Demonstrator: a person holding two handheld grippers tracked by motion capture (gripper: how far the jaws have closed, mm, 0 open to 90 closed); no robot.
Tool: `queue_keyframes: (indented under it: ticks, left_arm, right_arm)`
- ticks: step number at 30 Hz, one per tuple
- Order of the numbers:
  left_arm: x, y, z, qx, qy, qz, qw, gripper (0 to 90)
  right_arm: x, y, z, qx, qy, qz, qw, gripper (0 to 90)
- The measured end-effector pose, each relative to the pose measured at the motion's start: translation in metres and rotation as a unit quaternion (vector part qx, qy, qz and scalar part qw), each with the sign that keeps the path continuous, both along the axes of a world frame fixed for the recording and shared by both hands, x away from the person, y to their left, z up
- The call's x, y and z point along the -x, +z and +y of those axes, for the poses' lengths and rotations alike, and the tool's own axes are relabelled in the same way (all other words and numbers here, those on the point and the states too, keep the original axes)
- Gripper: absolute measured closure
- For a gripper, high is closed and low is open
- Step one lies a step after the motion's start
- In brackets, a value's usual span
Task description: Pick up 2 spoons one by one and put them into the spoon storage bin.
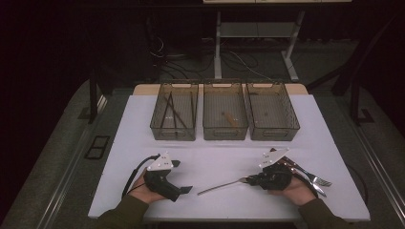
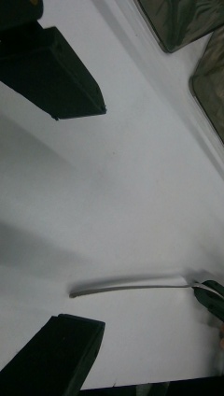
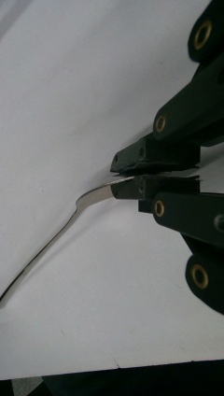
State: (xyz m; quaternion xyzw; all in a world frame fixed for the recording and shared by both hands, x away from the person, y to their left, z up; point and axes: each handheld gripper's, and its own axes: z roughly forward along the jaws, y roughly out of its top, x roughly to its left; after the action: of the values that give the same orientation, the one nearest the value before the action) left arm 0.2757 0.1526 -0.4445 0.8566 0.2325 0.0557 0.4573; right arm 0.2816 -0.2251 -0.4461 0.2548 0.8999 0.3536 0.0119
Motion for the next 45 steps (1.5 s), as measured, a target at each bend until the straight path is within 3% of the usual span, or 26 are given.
queue_keyframes:
  ticks: [14,19,25,31,45]
  left_arm:
    - [0.000,0.000,0.000,0.004,0.000,0.000,1.0000,0.0]
    - [0.000,0.000,0.000,0.002,0.000,0.000,1.0000,0.0]
    - [0.000,0.000,0.000,0.002,-0.001,-0.001,1.0000,0.0]
    - [0.000,0.000,0.000,0.002,-0.001,0.001,1.0000,0.0]
    - [-0.001,-0.001,0.000,0.001,0.000,0.002,1.0000,0.0]
  right_arm:
    - [-0.001,0.001,-0.001,-0.011,-0.007,0.010,0.9999,86.4]
    - [-0.002,0.008,-0.006,-0.030,-0.036,-0.005,0.9989,86.4]
    - [-0.005,0.013,-0.012,-0.036,-0.080,-0.029,0.9957,86.4]
    - [-0.008,0.016,-0.018,-0.037,-0.119,-0.036,0.9916,86.4]
    - [-0.014,0.039,-0.027,-0.045,-0.171,-0.069,0.9818,86.4]
